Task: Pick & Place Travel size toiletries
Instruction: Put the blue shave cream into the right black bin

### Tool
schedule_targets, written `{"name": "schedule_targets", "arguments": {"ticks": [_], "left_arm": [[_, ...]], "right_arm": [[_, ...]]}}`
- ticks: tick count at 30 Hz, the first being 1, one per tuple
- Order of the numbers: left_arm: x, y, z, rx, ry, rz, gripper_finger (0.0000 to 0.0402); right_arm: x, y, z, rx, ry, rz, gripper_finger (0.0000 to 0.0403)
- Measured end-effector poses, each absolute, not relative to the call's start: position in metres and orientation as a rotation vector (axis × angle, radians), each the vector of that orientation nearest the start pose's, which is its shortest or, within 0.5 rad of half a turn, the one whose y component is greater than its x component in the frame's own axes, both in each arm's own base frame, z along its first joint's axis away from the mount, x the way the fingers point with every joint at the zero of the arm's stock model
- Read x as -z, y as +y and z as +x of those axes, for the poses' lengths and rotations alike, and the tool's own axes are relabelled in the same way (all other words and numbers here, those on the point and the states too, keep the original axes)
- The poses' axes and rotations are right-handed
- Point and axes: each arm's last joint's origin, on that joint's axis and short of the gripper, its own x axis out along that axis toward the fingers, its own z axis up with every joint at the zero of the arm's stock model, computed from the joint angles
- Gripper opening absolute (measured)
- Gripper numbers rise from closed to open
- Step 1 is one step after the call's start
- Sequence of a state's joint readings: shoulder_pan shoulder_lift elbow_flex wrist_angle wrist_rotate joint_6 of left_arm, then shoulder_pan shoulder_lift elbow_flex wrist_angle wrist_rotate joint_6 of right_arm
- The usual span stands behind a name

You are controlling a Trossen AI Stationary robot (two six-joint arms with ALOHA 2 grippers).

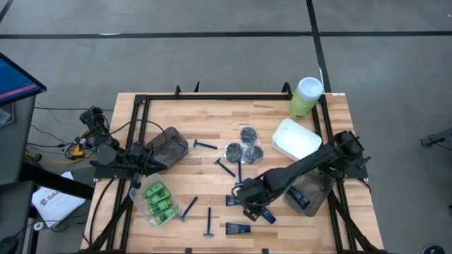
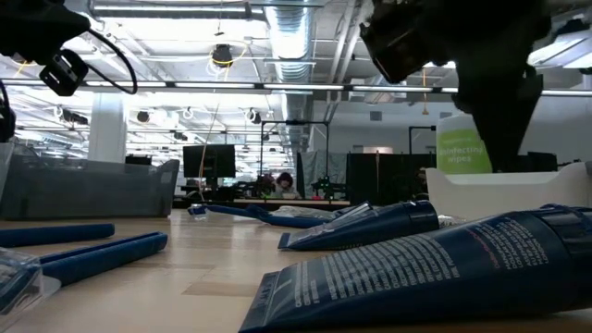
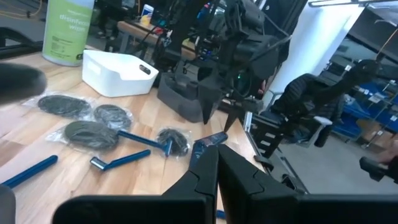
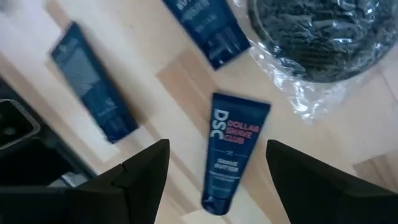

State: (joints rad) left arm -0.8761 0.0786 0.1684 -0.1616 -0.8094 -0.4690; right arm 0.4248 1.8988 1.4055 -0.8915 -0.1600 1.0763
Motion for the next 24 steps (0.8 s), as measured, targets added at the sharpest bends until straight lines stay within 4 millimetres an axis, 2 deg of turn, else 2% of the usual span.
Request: {"name": "schedule_targets", "arguments": {"ticks": [24], "left_arm": [[-0.192,-0.059,0.076,0.036,0.132,-0.335,0.0002]], "right_arm": [[-0.194,0.142,0.339,0.333,1.465,0.711,0.0261]]}}
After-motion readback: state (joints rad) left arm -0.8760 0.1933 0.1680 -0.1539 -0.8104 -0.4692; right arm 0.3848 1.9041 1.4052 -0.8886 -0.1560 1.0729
